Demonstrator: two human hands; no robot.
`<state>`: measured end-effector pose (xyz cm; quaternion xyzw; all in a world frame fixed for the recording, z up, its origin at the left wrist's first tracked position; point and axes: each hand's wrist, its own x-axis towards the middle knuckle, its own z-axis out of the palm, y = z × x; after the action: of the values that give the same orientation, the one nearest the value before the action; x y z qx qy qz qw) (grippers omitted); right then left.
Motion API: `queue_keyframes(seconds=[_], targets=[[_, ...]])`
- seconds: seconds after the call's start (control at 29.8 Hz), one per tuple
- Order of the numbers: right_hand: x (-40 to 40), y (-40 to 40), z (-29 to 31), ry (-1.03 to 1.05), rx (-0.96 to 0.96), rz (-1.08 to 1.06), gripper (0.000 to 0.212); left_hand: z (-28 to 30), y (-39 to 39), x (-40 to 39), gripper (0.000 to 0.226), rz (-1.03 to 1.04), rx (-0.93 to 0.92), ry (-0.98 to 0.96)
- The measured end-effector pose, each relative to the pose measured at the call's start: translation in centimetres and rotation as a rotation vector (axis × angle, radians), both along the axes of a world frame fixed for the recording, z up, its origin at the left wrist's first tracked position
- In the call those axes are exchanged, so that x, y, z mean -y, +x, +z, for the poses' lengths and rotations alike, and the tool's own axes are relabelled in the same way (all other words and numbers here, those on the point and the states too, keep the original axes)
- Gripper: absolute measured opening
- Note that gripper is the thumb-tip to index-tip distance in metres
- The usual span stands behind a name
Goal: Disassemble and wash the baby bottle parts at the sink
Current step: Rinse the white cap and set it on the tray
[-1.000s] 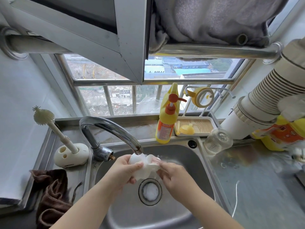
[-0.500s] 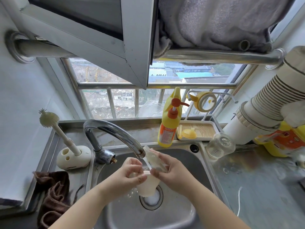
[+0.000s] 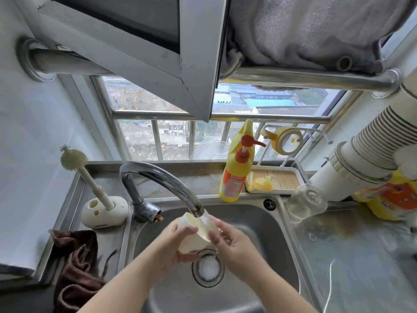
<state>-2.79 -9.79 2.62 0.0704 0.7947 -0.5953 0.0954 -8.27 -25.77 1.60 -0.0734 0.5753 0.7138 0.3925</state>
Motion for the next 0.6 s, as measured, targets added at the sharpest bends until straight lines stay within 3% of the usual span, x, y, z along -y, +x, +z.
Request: queue_keyframes(seconds=[0.1, 0.2, 0.3, 0.37, 0.44, 0.5, 0.54, 0.6], targets=[[-2.3, -0.6, 0.6, 0.29, -0.044, 0.118, 0.032, 0.2, -1.0, 1.1, 0.064, -0.078, -0.069, -0.012], [-2.7, -1.7, 0.5, 0.686, -0.361, 0.509, 0.045, 0.8, -1.4, 1.4, 0.054, -0.228, -0.137, -0.03], [-2.4, -3.1, 0.6, 1.076, -0.563, 0.518, 0.066, 1.3, -1.5, 1.3, 0.048, -0.256, -0.132, 0.029], [-1.3, -4.0, 1.7, 1.213, -0.515, 0.519, 0.052, 1.4, -1.8, 1.4, 0.05, -0.187, -0.163, 0.041], [-1.0, -4.2, 1.7, 1.043, -0.248, 0.595, 0.03, 1.3, -1.9, 1.5, 0.05, -0.133, -0.215, 0.031], [-0.7, -4.3, 1.5, 0.612, 0.069, 0.567, 0.026, 1.2, -1.8, 1.5, 0.049, -0.101, -0.269, 0.025], [-0.8, -4.3, 1.5, 0.435, 0.147, 0.536, 0.025, 1.3, -1.7, 1.5, 0.049, -0.095, -0.295, 0.024], [-1.4, -4.3, 1.6, 0.35, 0.17, 0.548, 0.023, 1.4, -1.6, 1.4, 0.051, -0.112, -0.319, 0.004]])
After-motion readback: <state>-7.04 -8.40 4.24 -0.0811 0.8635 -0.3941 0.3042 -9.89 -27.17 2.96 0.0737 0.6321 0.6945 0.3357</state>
